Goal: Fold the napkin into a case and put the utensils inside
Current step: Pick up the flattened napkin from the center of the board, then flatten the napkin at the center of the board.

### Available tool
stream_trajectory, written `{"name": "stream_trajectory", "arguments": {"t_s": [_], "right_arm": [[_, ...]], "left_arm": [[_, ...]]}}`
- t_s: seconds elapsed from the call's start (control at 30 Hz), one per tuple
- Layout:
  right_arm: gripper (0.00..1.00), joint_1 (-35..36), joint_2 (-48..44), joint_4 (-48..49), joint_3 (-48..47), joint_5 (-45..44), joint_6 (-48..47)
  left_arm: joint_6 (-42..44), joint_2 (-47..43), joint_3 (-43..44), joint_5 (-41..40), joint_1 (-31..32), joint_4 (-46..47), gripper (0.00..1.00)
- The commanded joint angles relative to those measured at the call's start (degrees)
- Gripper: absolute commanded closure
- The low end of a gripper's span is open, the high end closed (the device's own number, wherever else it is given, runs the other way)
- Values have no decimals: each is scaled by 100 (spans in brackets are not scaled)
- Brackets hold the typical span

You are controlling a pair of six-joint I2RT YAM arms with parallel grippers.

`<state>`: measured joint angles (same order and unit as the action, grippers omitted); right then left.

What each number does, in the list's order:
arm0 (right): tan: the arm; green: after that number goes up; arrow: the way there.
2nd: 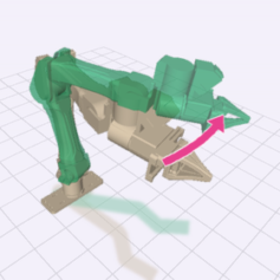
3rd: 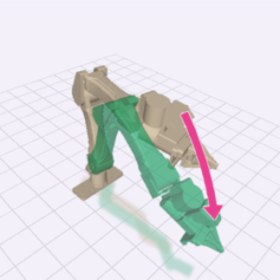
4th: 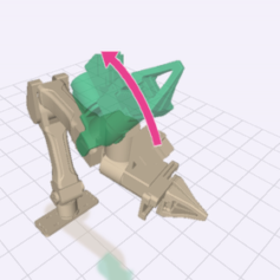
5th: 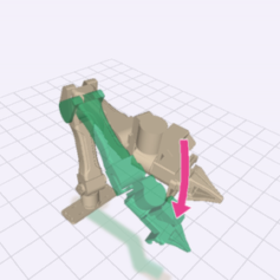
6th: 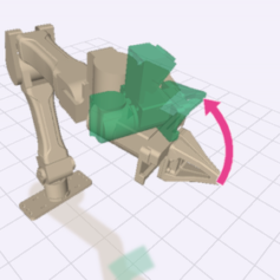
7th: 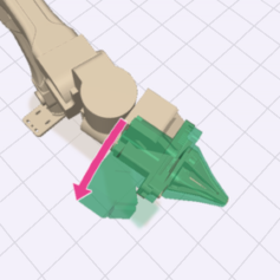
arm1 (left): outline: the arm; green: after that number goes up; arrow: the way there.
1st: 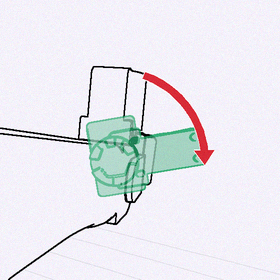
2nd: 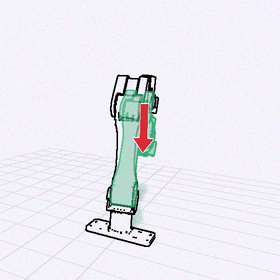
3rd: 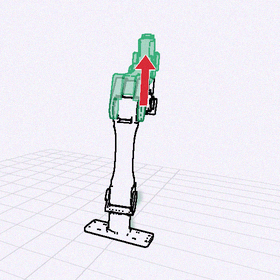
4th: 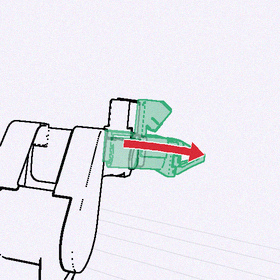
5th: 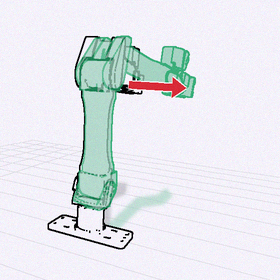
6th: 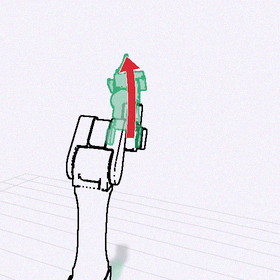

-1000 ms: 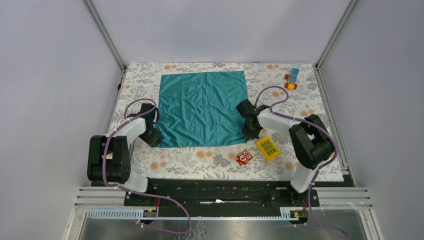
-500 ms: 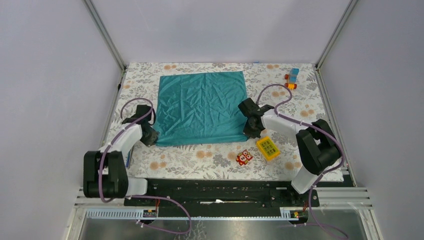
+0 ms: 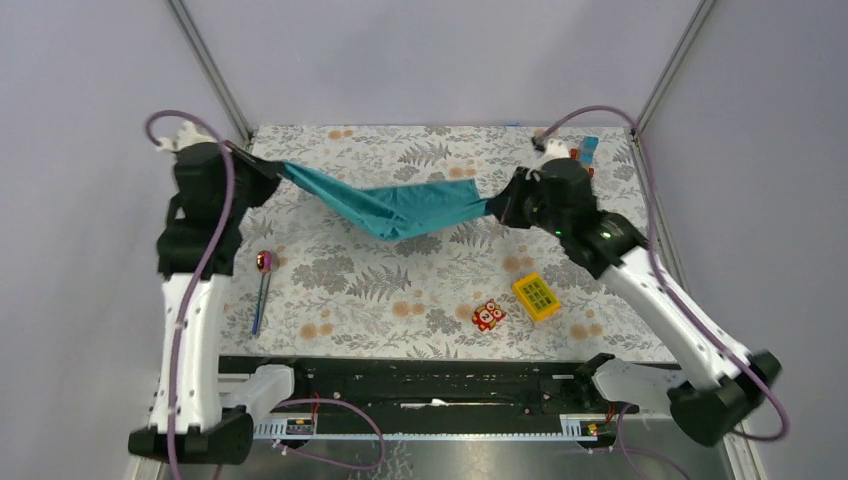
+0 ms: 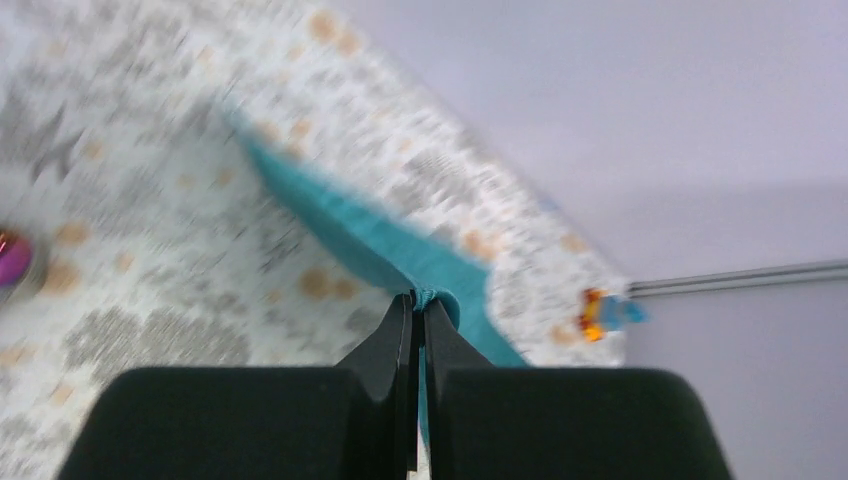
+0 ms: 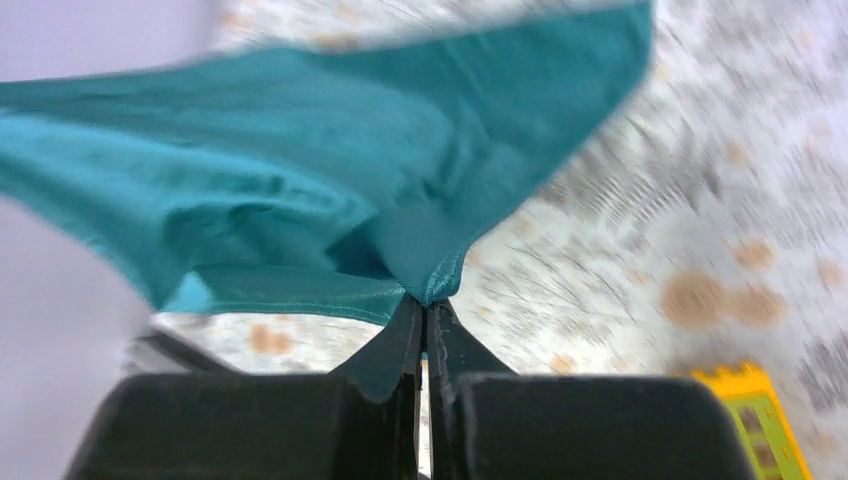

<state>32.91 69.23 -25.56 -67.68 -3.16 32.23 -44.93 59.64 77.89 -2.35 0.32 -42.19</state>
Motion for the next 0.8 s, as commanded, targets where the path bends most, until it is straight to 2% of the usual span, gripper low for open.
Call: {"name": "stream_trajectory", "arguments": {"t_s": [0.0,0.13,0.27,0.47,0.6,0.77], "right_arm": [[100,32,-1119,849,-665,1575,-709],[100,37,-1849,1683,-757,2448,-398],[100,40,-2019,1982,-965,2495,-123],[100,32,-1674,1845,-910,839,78],[100,26,-711,1618,-997,-294,-55],[100,-129,825,1937,-1137,-718,-426]], "left_arm": [[205,-752,1120,336,-32,188,100],[189,-1354,1677,267,-32,537,100],[264,-1712,1978,-187,-32,750,100],[329,-1736,1459,-746,-32,1315,100],[348,-1198,686,-912,-32,1874,100],[395,-212,-391,-1002,-32,2995,100]]}}
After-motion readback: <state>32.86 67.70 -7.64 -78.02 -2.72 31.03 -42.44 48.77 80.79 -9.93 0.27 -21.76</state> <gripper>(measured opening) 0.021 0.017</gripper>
